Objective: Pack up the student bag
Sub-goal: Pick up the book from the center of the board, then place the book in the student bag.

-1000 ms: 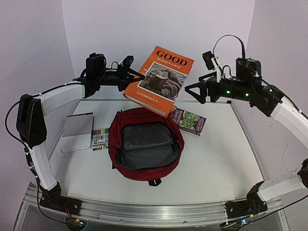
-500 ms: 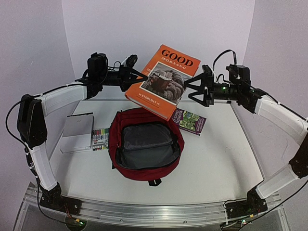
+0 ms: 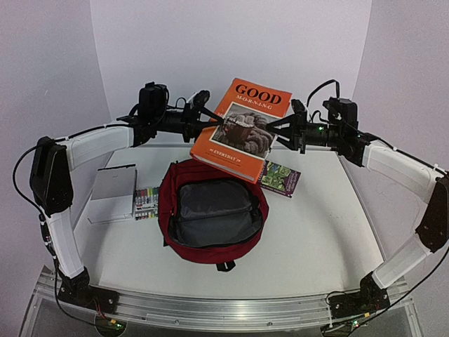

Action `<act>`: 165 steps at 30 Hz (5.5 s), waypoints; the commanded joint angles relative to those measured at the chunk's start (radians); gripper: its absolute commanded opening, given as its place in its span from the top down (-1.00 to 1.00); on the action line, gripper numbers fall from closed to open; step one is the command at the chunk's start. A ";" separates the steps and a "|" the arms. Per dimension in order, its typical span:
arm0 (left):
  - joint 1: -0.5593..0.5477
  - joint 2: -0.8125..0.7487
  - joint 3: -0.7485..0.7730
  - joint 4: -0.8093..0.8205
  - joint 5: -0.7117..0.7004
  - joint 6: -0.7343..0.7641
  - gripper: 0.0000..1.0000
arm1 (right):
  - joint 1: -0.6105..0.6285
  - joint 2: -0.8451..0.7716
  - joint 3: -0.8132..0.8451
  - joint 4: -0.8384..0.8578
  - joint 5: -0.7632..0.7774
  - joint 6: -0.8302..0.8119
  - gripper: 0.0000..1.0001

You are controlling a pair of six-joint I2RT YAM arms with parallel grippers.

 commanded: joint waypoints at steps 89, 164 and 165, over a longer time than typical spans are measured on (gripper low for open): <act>-0.367 0.664 0.831 -1.246 -1.196 0.728 0.99 | -0.477 -0.099 -0.160 -0.818 0.092 -0.461 1.00; -0.267 0.289 0.643 -1.139 -0.685 0.602 1.00 | -0.288 0.030 -0.325 0.094 0.025 -0.164 1.00; -0.267 0.296 0.663 -1.176 -0.687 0.621 1.00 | -0.289 0.025 -0.324 0.092 0.034 -0.173 1.00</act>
